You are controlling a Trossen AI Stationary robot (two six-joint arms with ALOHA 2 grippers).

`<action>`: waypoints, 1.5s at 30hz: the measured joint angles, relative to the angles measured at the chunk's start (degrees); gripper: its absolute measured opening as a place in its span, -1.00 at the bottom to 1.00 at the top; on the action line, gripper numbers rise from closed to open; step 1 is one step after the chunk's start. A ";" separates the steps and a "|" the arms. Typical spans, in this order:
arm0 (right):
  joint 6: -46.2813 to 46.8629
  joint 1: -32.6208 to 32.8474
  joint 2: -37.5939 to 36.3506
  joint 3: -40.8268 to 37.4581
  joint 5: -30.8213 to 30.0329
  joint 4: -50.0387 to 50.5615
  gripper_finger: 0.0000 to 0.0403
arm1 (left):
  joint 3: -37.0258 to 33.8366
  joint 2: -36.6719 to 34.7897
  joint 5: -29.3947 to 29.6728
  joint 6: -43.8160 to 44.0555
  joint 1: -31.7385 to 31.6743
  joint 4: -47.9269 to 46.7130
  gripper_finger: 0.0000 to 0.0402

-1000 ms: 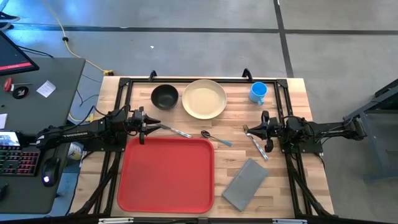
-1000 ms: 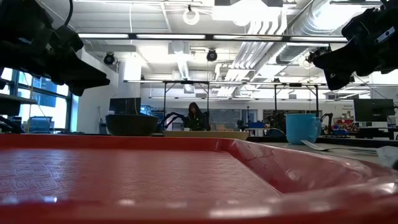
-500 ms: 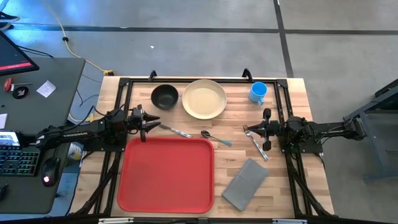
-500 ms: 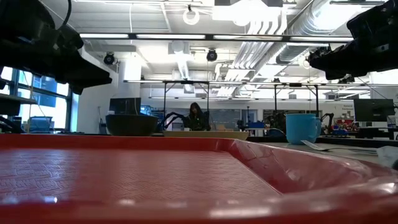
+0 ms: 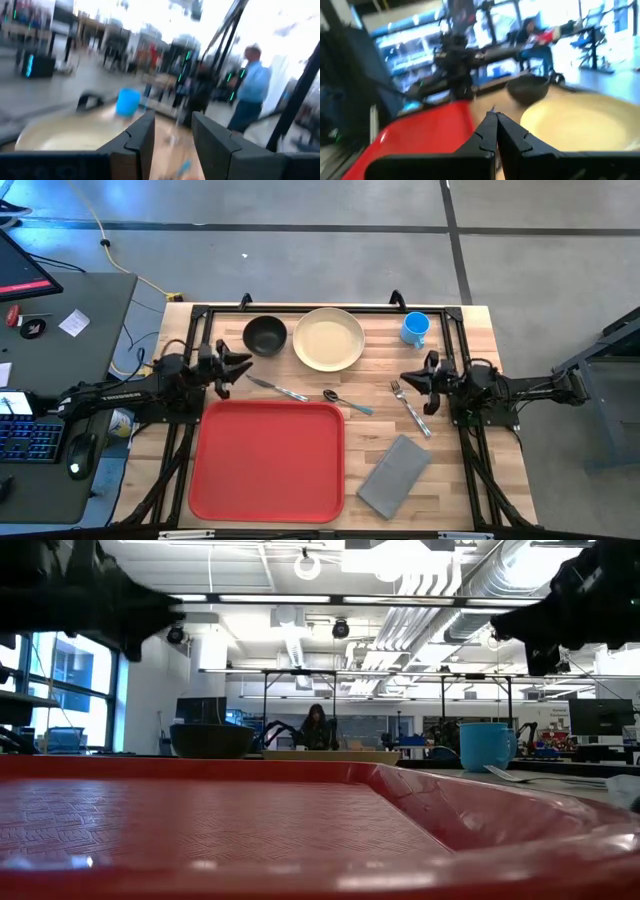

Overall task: Set up tray
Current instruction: Put the light brown plate on the red serving tray

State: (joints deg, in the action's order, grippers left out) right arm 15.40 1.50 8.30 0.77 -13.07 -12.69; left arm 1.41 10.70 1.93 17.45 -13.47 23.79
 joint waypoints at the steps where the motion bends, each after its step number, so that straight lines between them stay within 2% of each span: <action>1: -0.33 0.00 0.21 0.47 -0.43 0.21 -1.00 | 0.00 0.00 -0.14 0.60 0.00 2.54 -0.17; 4: -3.54 0.00 1.93 2.85 -3.00 0.45 -1.00 | 0.02 -0.02 -2.24 1.31 0.00 6.74 -0.17; 7: -6.29 0.00 6.50 5.68 -7.58 0.77 -1.00 | 0.02 0.01 -3.12 2.31 0.00 5.71 -0.17; 14: -11.56 -0.01 23.78 14.62 -11.46 0.78 -0.99 | 0.78 0.09 -2.64 -0.36 0.00 5.95 -0.17; 17: -14.34 -0.02 31.67 19.13 -12.39 0.88 -0.91 | 2.83 1.47 -2.56 -1.28 0.00 4.79 -0.17; 24: -12.60 -1.61 49.58 30.80 -9.64 3.90 -0.41 | 7.24 6.57 -2.39 -7.67 0.00 1.19 -0.17; 28: -9.71 -3.71 59.59 37.68 -6.80 9.77 -0.24 | 8.26 9.34 -2.82 -8.26 -0.02 0.87 -0.18; 34: -9.73 -5.02 73.49 48.33 -5.40 13.71 -0.20 | 10.11 9.79 -7.82 -8.22 0.00 -2.20 -0.18; 40: -13.44 -6.58 84.61 60.12 -4.30 20.23 -0.22 | 11.94 9.49 -8.50 -8.22 -0.02 -7.19 -0.18; 45: -17.76 -8.99 91.87 65.41 -1.34 23.80 -0.20 | 12.50 9.51 -10.04 -8.23 -0.01 -8.09 -0.18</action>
State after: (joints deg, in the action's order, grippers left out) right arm -2.37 -7.49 100.17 66.18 -14.40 11.11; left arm 13.91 20.21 -8.11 9.23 -13.49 15.70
